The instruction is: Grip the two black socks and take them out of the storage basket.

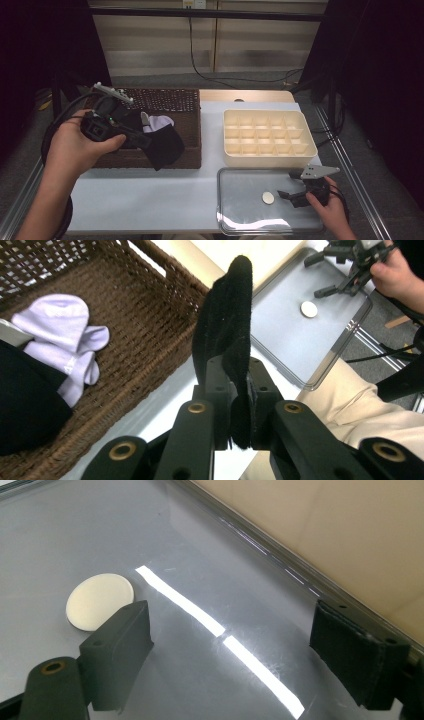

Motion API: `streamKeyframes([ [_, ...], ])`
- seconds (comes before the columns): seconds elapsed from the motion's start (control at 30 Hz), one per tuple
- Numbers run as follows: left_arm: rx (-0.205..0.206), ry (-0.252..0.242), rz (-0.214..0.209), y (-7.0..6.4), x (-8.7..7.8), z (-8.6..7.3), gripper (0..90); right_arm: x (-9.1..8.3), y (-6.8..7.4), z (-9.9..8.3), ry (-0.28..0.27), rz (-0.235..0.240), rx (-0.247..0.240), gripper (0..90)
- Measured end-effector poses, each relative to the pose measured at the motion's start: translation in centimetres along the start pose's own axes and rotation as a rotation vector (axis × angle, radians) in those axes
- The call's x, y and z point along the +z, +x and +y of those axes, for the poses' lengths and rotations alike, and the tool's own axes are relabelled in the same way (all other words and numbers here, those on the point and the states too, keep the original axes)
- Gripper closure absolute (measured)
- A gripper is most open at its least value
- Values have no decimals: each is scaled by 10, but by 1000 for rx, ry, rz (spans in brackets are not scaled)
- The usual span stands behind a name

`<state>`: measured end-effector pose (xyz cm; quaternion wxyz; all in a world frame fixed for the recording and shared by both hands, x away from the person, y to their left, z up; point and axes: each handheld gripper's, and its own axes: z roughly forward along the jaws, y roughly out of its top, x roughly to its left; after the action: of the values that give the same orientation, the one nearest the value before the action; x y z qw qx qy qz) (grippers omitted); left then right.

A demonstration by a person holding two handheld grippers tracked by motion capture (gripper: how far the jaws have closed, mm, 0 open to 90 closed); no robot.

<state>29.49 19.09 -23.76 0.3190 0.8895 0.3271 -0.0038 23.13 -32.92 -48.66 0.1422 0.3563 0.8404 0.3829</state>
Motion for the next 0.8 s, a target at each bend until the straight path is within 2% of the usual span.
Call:
streamKeyframes([
  [0.07,0,21,6,-1,9,-6,834,0,0,0,0,0,0,162],
  [0.13,-8,38,-12,2,22,-13,831,0,0,0,0,1,1,162],
  [0.17,-24,60,-22,8,38,-21,831,0,0,0,0,1,1,162],
  [0.23,-33,63,-22,10,43,-24,830,0,0,0,-1,0,0,162],
  [0.33,-62,90,-28,17,65,-37,829,0,0,0,-1,0,0,162],
  [0.37,-70,122,-23,21,80,-44,828,0,0,0,-1,1,0,162],
  [0.4,-70,122,-23,21,80,-44,827,0,0,0,-1,1,0,162],
  [0.43,-71,132,-24,22,86,-47,827,0,0,0,0,1,1,162],
  [0.47,-90,142,-34,25,96,-52,827,0,0,0,-1,1,0,162],
  [0.5,-90,142,-34,25,96,-52,827,0,0,0,0,-2,-1,162],
  [0.6,-102,168,-16,31,111,-59,818,0,0,0,-1,1,1,162],
  [0.7,-113,164,-14,33,116,-60,796,0,0,0,0,1,0,162],
  [0.8,-108,149,9,35,115,-59,691,0,0,0,-1,1,0,162],
])
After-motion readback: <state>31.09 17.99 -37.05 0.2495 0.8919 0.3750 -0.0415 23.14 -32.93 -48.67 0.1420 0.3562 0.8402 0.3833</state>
